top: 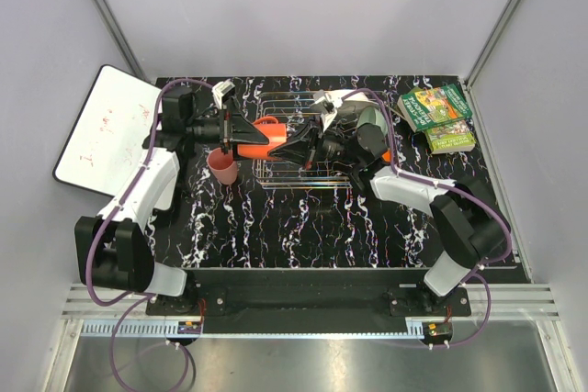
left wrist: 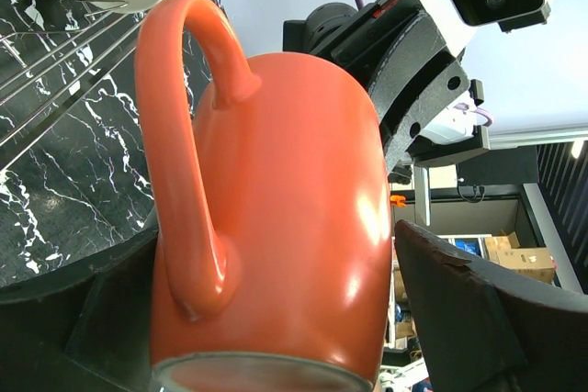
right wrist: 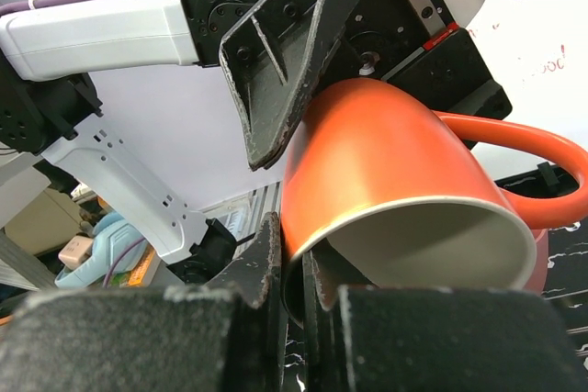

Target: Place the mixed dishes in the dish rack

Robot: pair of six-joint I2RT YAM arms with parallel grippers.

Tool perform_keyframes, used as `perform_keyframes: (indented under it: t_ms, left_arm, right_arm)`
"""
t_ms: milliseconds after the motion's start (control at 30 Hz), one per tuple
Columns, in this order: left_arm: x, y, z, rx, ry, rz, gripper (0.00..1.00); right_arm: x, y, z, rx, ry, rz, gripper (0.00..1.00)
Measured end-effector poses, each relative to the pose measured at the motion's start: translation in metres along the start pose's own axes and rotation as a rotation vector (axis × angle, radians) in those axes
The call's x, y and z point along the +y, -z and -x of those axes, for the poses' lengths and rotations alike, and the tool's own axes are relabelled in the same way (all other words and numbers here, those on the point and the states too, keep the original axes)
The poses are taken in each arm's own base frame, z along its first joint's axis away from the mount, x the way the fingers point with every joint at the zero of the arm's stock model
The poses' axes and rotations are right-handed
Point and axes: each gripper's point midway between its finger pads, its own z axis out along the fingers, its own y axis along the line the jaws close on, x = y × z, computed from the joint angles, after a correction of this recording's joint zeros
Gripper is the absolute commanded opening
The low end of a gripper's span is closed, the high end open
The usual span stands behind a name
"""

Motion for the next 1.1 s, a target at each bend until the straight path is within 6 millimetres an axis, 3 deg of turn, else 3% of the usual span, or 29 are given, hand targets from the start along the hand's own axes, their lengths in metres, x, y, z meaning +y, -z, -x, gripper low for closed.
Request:
perform_keyframes:
  t_ms: [200,300,333,400,433,467,500,600,700,733,800,833,1100]
  left_arm:
    - [0.001,0.002,0.002,-0.008,0.006,0.003,0.87]
    - [0.003,0.003,0.001,-0.009,0.015,0.004,0.65]
    - [0.004,0.003,0.001,-0.009,0.018,0.005,0.51]
    - [0.005,0.003,0.001,-0.012,0.018,0.005,0.35]
    - [0.005,0.004,0.001,-0.012,0.020,0.005,0.14]
    - [0.005,0.004,0.001,-0.012,0.021,0.005,0.03]
    - [0.005,0.004,0.002,-0.013,0.020,0.005,0.00]
    - [0.005,0.004,0.002,-0.016,0.017,0.005,0.00]
    - [0.004,0.004,0.004,-0.020,-0.001,0.001,0.00]
    - [0.005,0.005,0.005,-0.024,-0.001,0.004,0.00]
    - [0.007,0.006,0.007,-0.030,0.004,0.007,0.00]
    - [0.007,0.007,0.008,-0.034,0.003,0.007,0.00]
    - [0.009,0.010,0.009,-0.040,-0.005,0.015,0.00]
  right_arm:
    - [0.001,-0.003,-0.002,0.000,0.009,0.001,0.00]
    - [0.002,-0.003,-0.003,0.002,0.012,0.004,0.00]
    - [0.002,-0.003,-0.003,0.003,0.011,0.003,0.00]
    - [0.001,-0.003,-0.004,0.004,0.011,0.000,0.00]
    - [0.001,-0.004,-0.004,0.005,0.009,0.000,0.00]
    - [0.001,-0.003,-0.004,0.006,0.008,-0.001,0.03]
    - [0.001,-0.003,-0.004,0.006,0.008,-0.001,0.18]
    - [0.001,-0.004,-0.006,0.014,0.002,-0.003,0.48]
    - [0.001,-0.006,-0.019,0.054,-0.029,-0.011,0.68]
    - [0.002,-0.007,-0.021,0.062,-0.027,-0.011,0.80]
    - [0.004,-0.006,-0.021,0.072,-0.015,-0.019,0.89]
    - [0.006,-0.005,-0.020,0.077,-0.005,-0.026,0.99]
    - [0.007,0.028,-0.019,0.137,0.046,-0.145,1.00]
